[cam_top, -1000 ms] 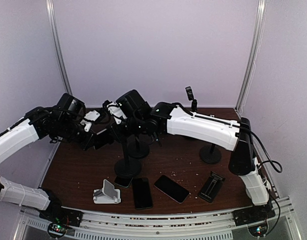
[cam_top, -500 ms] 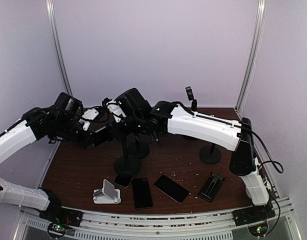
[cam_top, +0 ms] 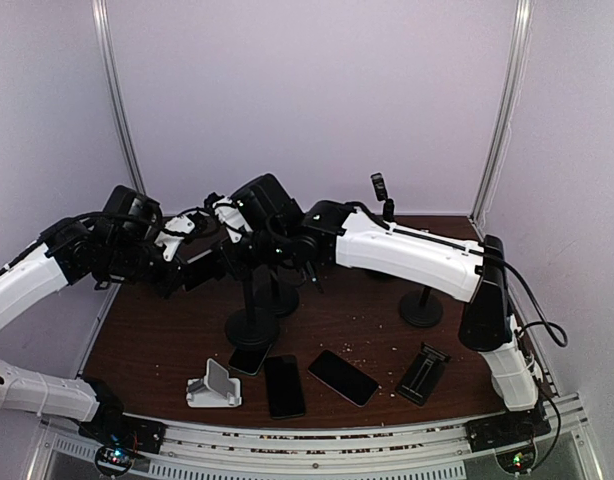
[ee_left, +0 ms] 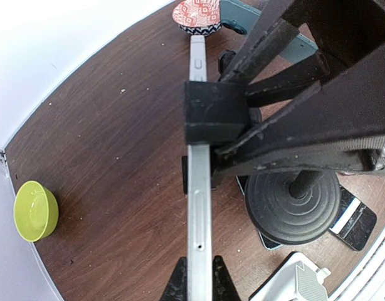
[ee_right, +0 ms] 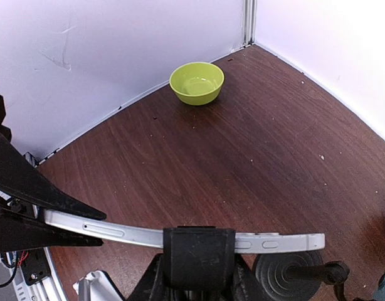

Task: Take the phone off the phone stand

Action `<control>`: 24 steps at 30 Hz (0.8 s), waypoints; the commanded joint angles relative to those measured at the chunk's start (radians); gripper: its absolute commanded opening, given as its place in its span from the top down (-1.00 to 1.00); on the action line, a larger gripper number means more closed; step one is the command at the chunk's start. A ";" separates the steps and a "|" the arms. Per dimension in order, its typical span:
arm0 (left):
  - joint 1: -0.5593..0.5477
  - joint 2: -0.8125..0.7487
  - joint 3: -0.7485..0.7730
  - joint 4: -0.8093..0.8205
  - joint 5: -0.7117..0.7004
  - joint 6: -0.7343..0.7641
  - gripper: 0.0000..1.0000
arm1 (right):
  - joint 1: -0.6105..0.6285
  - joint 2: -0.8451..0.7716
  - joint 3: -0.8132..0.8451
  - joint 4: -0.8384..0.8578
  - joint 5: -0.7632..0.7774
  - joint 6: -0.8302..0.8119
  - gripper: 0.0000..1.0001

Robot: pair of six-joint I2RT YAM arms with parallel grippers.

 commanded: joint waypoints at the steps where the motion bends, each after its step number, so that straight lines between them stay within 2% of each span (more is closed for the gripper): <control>1: -0.006 -0.070 0.035 0.134 -0.015 0.006 1.00 | -0.075 -0.012 -0.012 -0.120 0.159 -0.023 1.00; 11: 0.003 -0.089 0.025 0.134 -0.033 -0.002 1.00 | -0.101 -0.028 -0.010 -0.123 0.177 -0.013 1.00; 24: 0.012 -0.150 0.004 0.158 -0.082 -0.009 1.00 | -0.105 -0.068 -0.036 -0.090 0.116 -0.026 1.00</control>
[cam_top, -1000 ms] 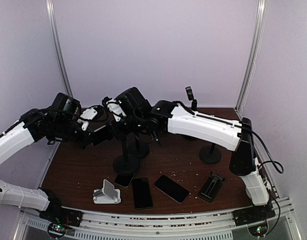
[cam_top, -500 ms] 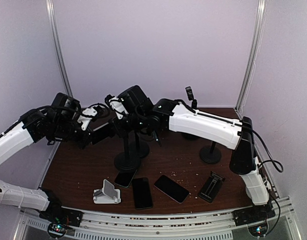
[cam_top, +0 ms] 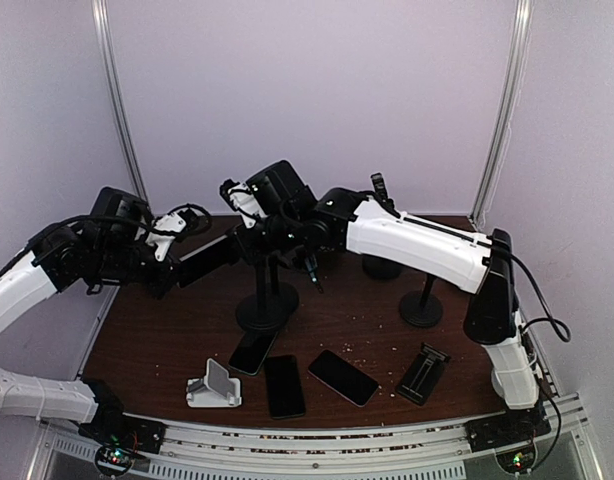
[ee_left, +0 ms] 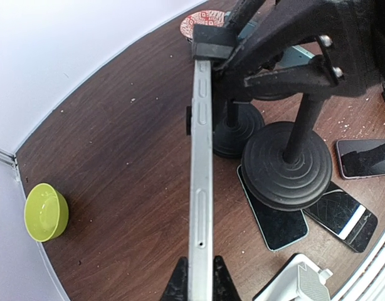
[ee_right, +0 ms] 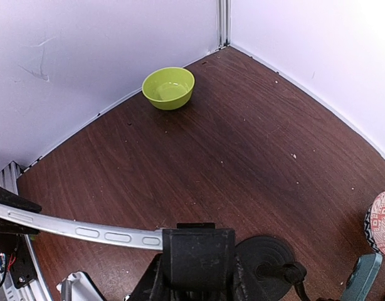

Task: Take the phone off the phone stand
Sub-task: Remove the phone from the phone stand, then place the phone stand at the center of the board.

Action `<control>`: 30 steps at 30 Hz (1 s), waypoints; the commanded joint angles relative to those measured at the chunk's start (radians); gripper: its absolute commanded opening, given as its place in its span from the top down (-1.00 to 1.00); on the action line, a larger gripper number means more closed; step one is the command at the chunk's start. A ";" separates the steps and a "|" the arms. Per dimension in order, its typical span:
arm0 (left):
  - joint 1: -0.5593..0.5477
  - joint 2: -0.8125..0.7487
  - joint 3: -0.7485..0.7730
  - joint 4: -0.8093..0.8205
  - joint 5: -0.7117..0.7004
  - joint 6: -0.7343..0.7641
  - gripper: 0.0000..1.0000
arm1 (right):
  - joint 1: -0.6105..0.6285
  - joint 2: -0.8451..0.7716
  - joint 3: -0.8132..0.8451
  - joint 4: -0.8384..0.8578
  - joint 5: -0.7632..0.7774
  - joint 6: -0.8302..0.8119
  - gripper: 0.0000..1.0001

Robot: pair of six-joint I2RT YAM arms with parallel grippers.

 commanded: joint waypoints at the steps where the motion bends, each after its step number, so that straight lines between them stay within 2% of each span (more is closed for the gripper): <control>1: 0.016 -0.094 0.016 0.148 -0.040 -0.015 1.00 | -0.051 -0.045 -0.035 -0.067 0.100 -0.011 1.00; 14: 0.024 -0.137 -0.001 0.155 -0.081 -0.007 1.00 | -0.052 -0.096 -0.051 -0.062 0.102 -0.012 1.00; 30: 0.111 -0.242 -0.034 0.211 -0.324 -0.062 1.00 | -0.033 -0.160 -0.088 0.008 -0.032 -0.017 1.00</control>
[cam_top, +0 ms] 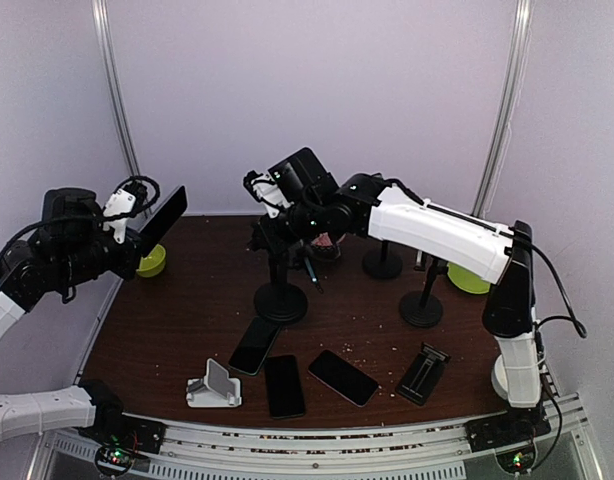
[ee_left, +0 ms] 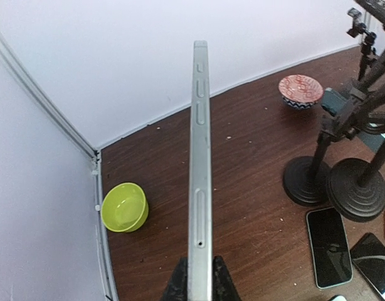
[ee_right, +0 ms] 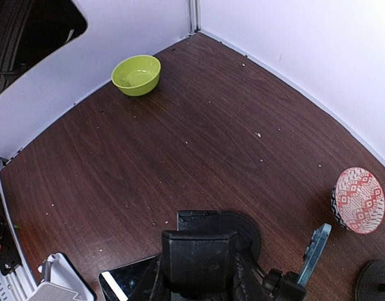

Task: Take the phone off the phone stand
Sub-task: Place the phone stand at the center of the board.

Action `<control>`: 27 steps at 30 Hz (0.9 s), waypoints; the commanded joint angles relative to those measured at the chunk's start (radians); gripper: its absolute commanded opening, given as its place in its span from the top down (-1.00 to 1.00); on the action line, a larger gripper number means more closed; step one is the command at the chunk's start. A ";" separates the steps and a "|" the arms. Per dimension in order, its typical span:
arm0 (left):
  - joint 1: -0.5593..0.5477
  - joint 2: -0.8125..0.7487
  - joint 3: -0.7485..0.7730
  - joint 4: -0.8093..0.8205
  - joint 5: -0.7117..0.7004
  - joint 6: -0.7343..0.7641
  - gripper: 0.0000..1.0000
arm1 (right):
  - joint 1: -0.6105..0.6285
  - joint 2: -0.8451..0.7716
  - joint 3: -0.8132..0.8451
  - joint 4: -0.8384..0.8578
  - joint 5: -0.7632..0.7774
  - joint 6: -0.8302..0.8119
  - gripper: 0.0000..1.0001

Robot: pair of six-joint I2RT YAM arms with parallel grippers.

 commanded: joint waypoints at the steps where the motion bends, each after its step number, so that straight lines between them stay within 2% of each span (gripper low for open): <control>1: 0.046 -0.042 -0.008 0.130 -0.108 -0.043 1.00 | 0.024 -0.056 0.006 0.088 -0.064 -0.027 1.00; 6: 0.103 -0.047 -0.010 0.134 -0.104 -0.057 1.00 | 0.064 -0.023 0.057 0.082 -0.071 -0.079 1.00; 13: 0.121 -0.047 -0.015 0.131 -0.159 -0.073 1.00 | 0.099 0.058 0.145 0.138 -0.117 -0.071 1.00; 20: 0.140 -0.053 -0.017 0.126 -0.222 -0.091 1.00 | 0.121 0.140 0.158 0.299 -0.216 -0.046 1.00; 27: 0.151 -0.084 -0.026 0.124 -0.281 -0.117 1.00 | 0.127 0.219 0.161 0.445 -0.199 -0.029 1.00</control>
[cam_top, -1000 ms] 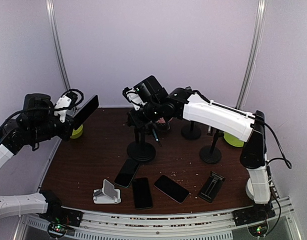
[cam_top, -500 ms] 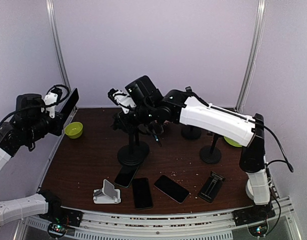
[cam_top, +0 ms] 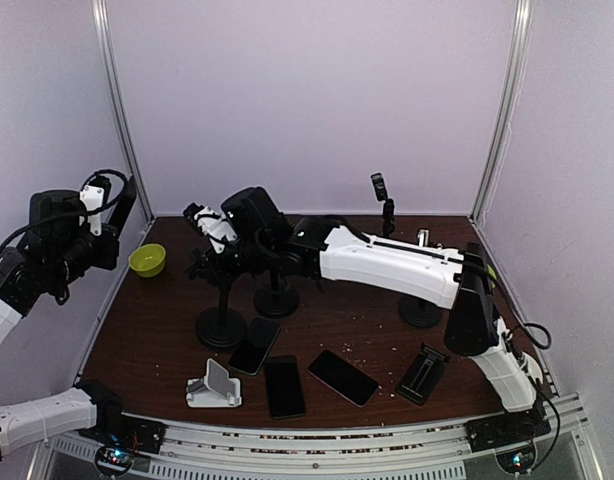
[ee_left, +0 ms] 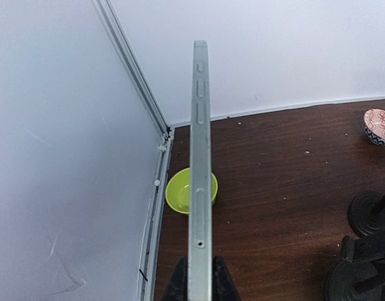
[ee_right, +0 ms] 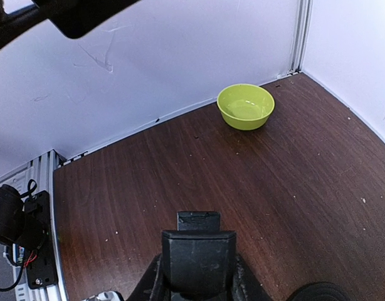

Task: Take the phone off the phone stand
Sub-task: Place the phone stand at the center of the board.

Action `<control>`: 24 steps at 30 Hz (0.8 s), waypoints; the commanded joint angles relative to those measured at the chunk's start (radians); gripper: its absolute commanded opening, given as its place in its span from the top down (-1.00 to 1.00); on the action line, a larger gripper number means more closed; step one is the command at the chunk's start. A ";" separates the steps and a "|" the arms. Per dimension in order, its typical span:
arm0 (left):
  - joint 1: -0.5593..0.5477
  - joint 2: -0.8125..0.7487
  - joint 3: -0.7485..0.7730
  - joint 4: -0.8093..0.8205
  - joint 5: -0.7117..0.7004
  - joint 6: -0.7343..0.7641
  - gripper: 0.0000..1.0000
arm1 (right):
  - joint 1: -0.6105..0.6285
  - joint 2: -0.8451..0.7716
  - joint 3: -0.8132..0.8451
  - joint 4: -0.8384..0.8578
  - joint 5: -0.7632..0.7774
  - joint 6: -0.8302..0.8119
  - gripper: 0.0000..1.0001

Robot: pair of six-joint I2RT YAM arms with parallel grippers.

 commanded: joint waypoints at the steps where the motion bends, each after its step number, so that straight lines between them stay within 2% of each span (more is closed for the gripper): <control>1: 0.014 -0.033 -0.002 0.103 -0.062 -0.029 1.00 | 0.005 0.024 0.043 0.199 0.008 0.014 1.00; 15: 0.035 -0.015 -0.005 0.103 -0.041 -0.030 1.00 | -0.001 0.160 0.121 0.403 0.163 -0.074 1.00; 24: 0.046 0.009 -0.003 0.103 -0.033 -0.029 1.00 | -0.013 0.249 0.169 0.483 0.191 -0.062 1.00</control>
